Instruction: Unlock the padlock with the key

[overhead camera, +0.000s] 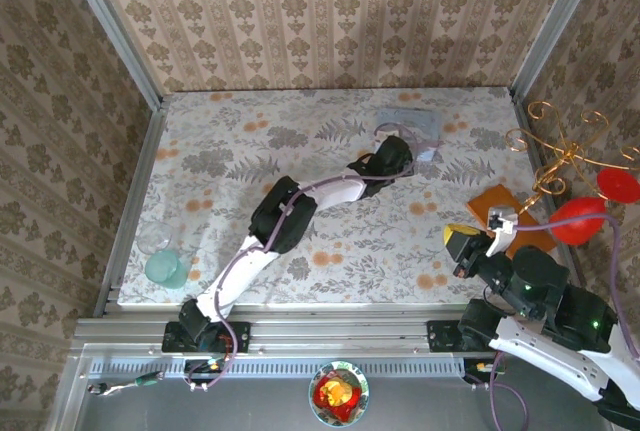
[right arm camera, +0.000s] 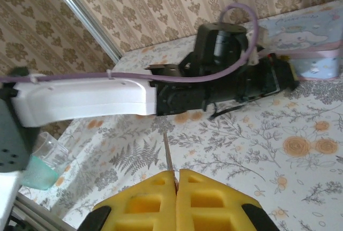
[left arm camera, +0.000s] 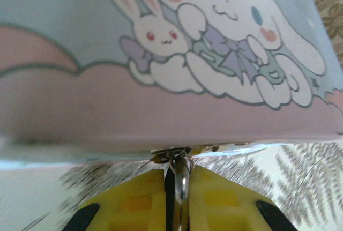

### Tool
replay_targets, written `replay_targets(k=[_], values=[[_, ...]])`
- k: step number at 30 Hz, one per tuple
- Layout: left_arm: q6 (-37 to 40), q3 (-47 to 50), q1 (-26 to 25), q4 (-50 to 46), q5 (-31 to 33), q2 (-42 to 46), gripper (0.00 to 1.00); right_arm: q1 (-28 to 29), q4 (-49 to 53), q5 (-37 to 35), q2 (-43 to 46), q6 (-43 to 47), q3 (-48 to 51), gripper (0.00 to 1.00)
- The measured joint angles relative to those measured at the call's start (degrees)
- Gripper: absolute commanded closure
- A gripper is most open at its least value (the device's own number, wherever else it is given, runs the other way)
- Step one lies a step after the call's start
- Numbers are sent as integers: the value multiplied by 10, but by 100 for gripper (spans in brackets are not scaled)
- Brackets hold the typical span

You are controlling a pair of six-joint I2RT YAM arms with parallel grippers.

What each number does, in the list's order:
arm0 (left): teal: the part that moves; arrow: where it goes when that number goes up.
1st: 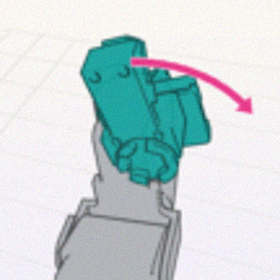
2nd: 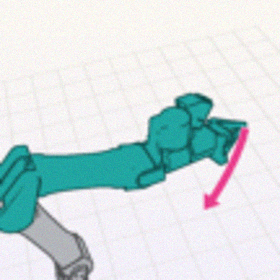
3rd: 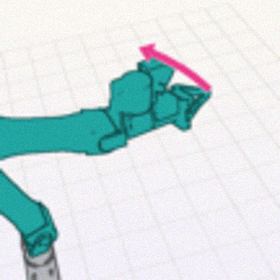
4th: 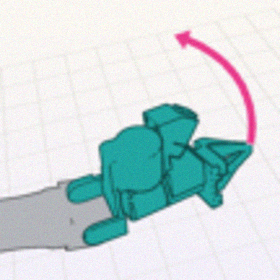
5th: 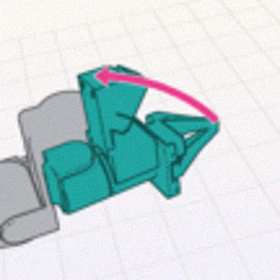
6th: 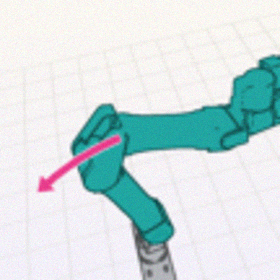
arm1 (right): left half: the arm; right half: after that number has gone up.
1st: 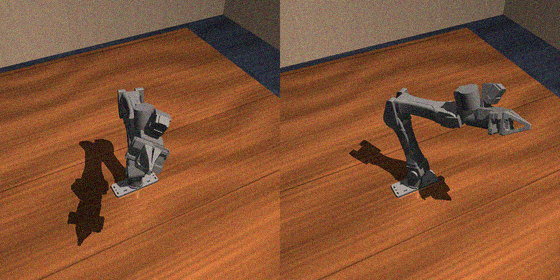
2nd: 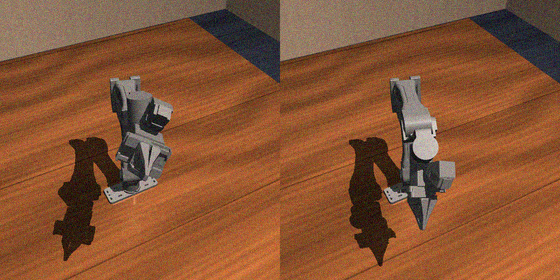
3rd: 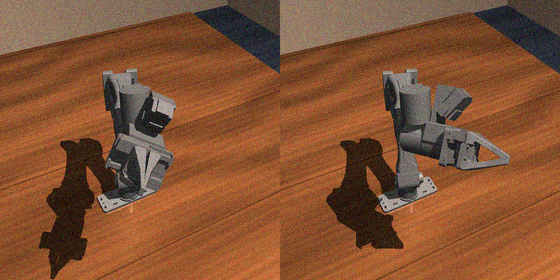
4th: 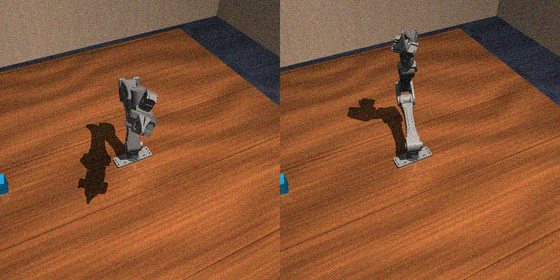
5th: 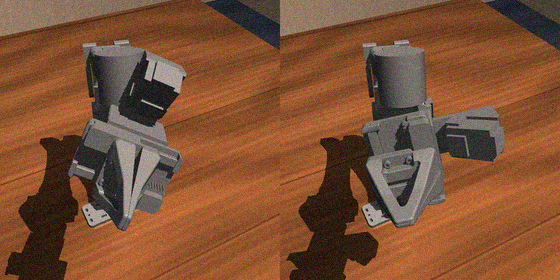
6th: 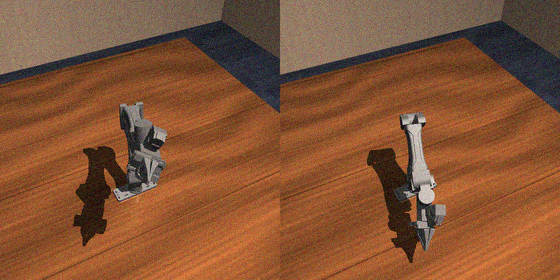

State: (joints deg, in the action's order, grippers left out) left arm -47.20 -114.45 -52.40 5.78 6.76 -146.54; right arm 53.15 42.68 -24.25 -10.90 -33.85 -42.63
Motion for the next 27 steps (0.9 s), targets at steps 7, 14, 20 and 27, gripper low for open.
replay_targets(k=[7, 14, 20, 27], values=[[12, 238, 13, 68, 3, 141, 96, 0, -6, 10, -82, -17, 0, 100], [14, 425, 46, 106, -5, 263, 96, 0, -59, 41, -128, -51, 25, 100], [20, 569, 79, 120, -6, 368, 96, 0, -101, 66, -177, -80, 48, 100], [22, 698, 121, 99, -14, 488, 95, 0, -167, 95, -256, -104, 57, 100]])
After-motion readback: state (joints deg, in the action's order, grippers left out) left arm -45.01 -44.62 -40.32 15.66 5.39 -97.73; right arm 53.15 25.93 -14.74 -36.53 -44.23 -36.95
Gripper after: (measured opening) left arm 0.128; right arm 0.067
